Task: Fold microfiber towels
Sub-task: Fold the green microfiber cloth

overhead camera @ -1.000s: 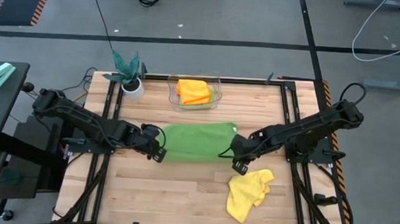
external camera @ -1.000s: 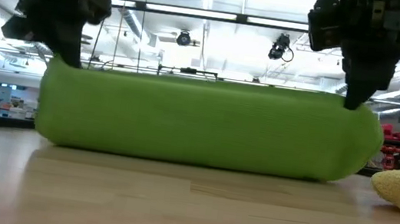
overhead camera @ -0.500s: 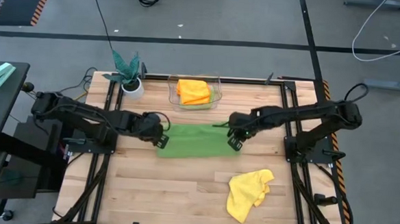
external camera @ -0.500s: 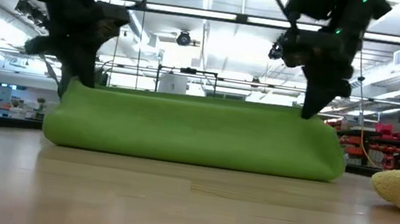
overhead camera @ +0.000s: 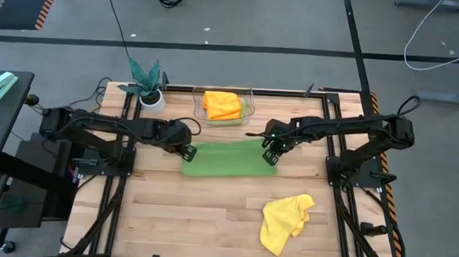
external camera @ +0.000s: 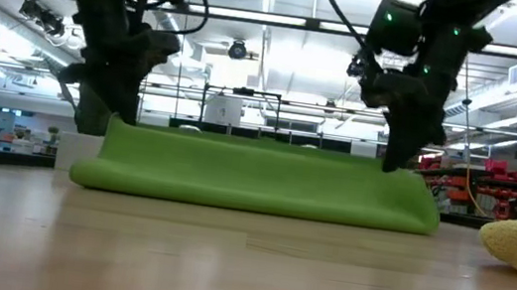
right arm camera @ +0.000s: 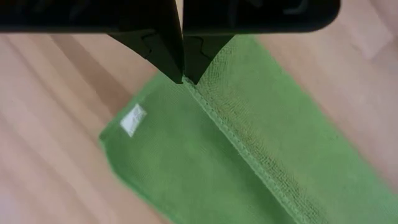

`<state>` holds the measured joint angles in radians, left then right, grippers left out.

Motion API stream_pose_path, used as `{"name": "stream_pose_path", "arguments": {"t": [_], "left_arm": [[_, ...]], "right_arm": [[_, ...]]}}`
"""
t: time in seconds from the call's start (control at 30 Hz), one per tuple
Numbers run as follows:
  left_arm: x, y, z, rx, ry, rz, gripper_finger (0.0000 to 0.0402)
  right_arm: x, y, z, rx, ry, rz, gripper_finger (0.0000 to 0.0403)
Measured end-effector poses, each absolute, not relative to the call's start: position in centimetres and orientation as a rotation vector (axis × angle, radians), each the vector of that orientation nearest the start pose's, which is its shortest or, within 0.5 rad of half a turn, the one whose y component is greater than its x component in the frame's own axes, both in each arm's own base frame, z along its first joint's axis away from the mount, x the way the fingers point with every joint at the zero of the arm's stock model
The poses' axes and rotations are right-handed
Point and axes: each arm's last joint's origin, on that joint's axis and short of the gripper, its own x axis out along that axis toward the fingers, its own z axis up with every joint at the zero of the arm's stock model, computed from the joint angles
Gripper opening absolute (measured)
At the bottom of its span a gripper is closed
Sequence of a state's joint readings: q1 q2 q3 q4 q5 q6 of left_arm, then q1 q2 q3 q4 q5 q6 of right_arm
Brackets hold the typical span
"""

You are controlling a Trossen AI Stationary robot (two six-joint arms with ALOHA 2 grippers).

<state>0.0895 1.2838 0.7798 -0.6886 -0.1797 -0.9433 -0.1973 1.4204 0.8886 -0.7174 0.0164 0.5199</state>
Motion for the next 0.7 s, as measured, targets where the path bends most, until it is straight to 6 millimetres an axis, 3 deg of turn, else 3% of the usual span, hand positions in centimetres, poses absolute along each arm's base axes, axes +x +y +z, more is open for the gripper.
{"name": "stream_pose_path", "arguments": {"t": [0.2, 0.5, 0.7], "left_arm": [[23.6, 3.3, 18.5, -0.758, 1.028, 0.762, 0.0007], [24.4, 4.9, 16.3, -0.751, 1.078, 0.816, 0.0007], [24.5, 5.5, 16.0, -0.757, 1.074, 0.830, 0.0007]], "right_arm": [[24.0, -5.7, 18.1, 0.594, 1.160, -0.532, 0.0000], [23.8, -7.8, 17.9, 0.632, 1.099, -0.588, 0.0000], [24.1, -8.5, 16.5, 0.614, 1.153, -0.586, 0.0000]]}}
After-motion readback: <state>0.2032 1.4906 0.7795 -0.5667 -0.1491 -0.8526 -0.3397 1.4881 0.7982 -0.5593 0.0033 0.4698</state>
